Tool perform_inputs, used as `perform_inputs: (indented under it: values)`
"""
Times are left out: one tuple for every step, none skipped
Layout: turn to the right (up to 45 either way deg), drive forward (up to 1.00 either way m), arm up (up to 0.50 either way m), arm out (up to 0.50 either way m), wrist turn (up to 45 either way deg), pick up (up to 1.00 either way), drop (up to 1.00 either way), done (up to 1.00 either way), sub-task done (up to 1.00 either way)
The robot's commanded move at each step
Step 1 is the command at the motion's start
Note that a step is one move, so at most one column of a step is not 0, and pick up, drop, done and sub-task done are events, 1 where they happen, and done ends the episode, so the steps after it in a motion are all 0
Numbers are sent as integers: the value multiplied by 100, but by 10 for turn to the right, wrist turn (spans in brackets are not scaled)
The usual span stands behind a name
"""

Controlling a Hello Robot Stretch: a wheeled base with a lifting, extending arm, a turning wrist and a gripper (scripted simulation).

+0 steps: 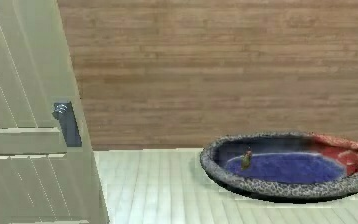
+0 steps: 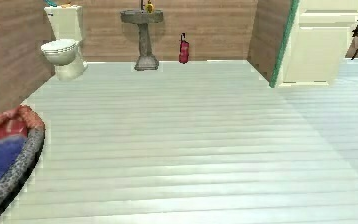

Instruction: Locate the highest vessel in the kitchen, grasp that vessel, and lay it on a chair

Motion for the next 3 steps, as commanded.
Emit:
perform_inputs:
  values:
    - [-450, 0, 0, 0, 0, 0, 0, 0, 0]
    - [-180, 0, 0, 0, 0, 0, 0, 0, 0]
    - [0, 35, 0, 0, 0, 0, 0, 0, 0]
